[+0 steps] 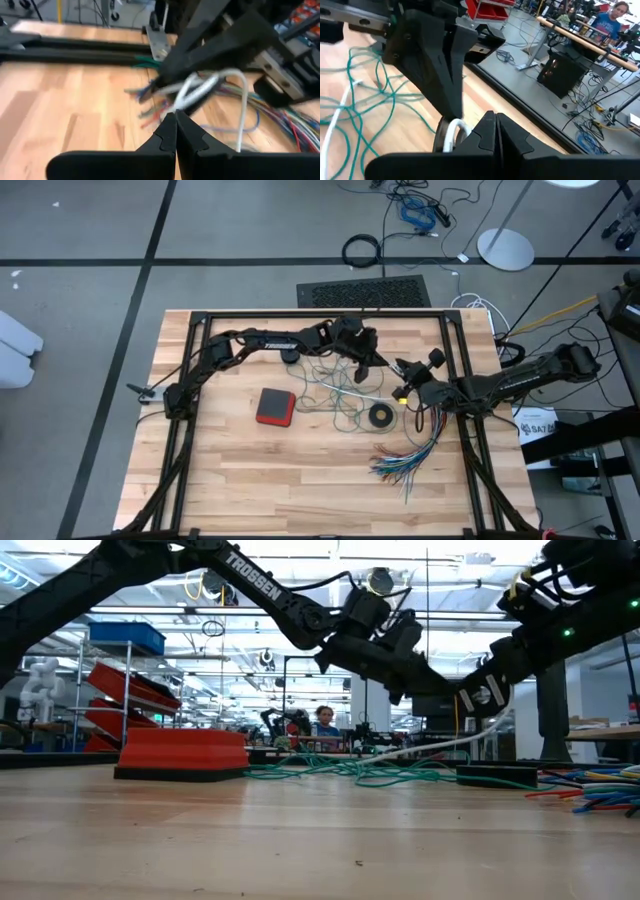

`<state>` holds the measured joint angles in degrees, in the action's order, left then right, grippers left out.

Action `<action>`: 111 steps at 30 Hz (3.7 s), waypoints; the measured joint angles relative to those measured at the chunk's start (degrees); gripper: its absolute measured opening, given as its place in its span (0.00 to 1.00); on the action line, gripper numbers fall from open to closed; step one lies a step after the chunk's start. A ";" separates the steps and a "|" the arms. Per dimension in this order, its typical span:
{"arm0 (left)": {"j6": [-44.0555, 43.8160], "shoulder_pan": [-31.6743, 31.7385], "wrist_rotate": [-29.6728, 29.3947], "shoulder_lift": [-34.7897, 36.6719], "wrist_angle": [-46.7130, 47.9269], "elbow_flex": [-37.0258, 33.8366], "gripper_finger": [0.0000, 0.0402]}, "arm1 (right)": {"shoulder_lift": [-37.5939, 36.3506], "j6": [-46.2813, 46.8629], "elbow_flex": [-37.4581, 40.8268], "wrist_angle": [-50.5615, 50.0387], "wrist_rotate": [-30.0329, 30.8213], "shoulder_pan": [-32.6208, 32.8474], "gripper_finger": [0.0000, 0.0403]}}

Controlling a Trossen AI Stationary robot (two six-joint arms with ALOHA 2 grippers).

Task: Coiling cords
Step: Coil the white wire cable on the spool

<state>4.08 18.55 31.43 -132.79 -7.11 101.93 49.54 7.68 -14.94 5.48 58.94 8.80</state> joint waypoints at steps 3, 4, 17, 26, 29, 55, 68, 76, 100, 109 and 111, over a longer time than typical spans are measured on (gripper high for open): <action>2.73 1.08 2.50 0.56 4.28 -0.09 0.00 | -0.25 0.69 -0.02 -1.21 1.20 -0.11 0.00; 3.66 1.56 2.76 1.18 6.31 -0.09 0.00 | -0.23 0.78 -0.02 -1.47 1.20 -0.07 0.00; 8.30 4.34 22.03 1.84 6.95 -7.25 0.00 | -0.16 3.64 -0.04 -0.88 0.71 -0.07 0.00; 15.89 -6.62 7.11 1.70 -2.17 -8.85 0.14 | -0.16 2.82 -0.04 0.96 0.57 -0.07 0.00; 15.88 -7.98 1.35 1.70 -5.60 -8.85 0.21 | -0.16 2.78 -0.04 1.36 0.53 -0.07 0.00; 2.19 -7.27 -1.26 1.73 -8.51 -8.85 0.41 | -0.14 -7.26 -0.09 16.66 -0.37 -1.28 0.00; 2.34 -9.42 -13.68 1.79 -11.51 -8.87 0.41 | 5.85 -10.11 -0.09 26.25 -0.85 -2.97 0.00; 2.71 -10.28 -14.57 1.79 -11.80 -8.87 0.41 | 6.31 -12.50 -0.09 29.05 -0.83 -2.99 0.00; 2.27 -11.92 -13.02 -2.03 -15.22 -8.66 0.07 | 6.31 -13.09 -0.09 29.92 -0.81 -2.99 0.00; 2.20 -10.64 -10.37 -0.90 -12.16 -8.66 0.05 | 6.31 -13.11 -0.09 28.73 -0.79 -2.99 0.00; 2.21 -10.30 -10.37 -0.55 -12.12 -8.66 0.09 | 6.31 -13.10 -0.09 28.64 -0.81 -2.99 0.00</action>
<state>6.28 8.25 21.06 -133.34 -19.22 93.27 55.86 -5.41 -15.03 34.12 58.13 5.80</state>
